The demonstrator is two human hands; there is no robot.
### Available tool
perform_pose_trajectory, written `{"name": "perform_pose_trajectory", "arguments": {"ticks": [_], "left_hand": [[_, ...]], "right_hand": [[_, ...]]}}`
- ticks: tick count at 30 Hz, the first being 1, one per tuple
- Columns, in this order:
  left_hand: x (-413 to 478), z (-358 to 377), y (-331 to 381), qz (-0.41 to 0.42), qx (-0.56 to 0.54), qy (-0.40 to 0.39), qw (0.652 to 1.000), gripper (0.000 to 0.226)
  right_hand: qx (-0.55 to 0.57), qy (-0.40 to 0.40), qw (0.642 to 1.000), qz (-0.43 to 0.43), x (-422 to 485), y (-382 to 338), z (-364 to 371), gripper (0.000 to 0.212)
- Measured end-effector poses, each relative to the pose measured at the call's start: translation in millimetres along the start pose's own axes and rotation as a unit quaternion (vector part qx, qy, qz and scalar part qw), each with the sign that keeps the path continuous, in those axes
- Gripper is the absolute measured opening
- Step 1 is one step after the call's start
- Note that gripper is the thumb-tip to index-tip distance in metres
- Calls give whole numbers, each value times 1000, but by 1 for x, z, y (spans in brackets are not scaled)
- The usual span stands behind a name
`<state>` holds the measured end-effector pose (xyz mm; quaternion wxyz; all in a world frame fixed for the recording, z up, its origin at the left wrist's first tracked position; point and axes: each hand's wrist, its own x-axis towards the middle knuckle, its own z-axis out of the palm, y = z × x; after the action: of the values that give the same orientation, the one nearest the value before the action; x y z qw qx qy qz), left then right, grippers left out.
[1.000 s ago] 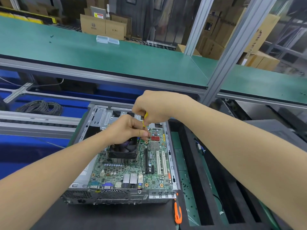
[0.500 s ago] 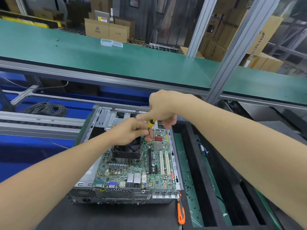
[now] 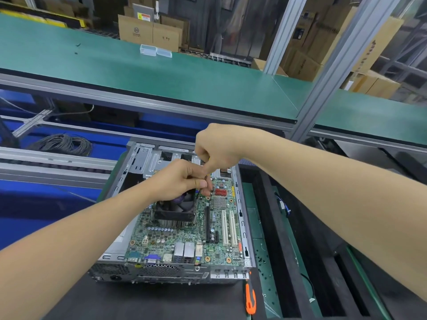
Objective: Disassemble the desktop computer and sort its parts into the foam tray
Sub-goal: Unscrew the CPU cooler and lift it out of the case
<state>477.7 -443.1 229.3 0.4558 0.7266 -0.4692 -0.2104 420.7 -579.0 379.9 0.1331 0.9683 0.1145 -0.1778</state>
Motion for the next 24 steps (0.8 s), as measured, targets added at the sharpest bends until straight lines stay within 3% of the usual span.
{"name": "perform_pose_trajectory", "arguments": {"ticks": [3, 7, 11, 14, 17, 20, 22, 24], "left_hand": [[-2, -1, -1, -9, -27, 9, 1000, 17], [-2, -1, -1, -6, -25, 16, 1000, 14], [-3, -3, -5, -15, -37, 29, 999, 8], [-2, -4, -6, -20, -31, 30, 999, 6], [-3, -5, -4, -20, -6, 32, 999, 3], [-5, -4, 1, -20, -18, 39, 999, 11], [-5, -3, 1, -32, -14, 35, 999, 8], [-6, -2, 4, -43, -20, 29, 998, 10]], "right_hand": [[-25, 43, 997, -64, 0, -1, 3, 31], [-93, 65, 985, -130, 0, -4, 2, 9], [-182, 85, 955, -217, 0, -6, -2, 13], [-189, 85, 950, -231, 1, -10, -4, 12], [-75, 55, 983, -157, -3, -6, -12, 20], [95, 0, 995, 19, -7, -3, -21, 61], [104, -50, 986, 124, -4, -11, -18, 75], [111, -56, 980, 152, 0, -21, -13, 69]]}}
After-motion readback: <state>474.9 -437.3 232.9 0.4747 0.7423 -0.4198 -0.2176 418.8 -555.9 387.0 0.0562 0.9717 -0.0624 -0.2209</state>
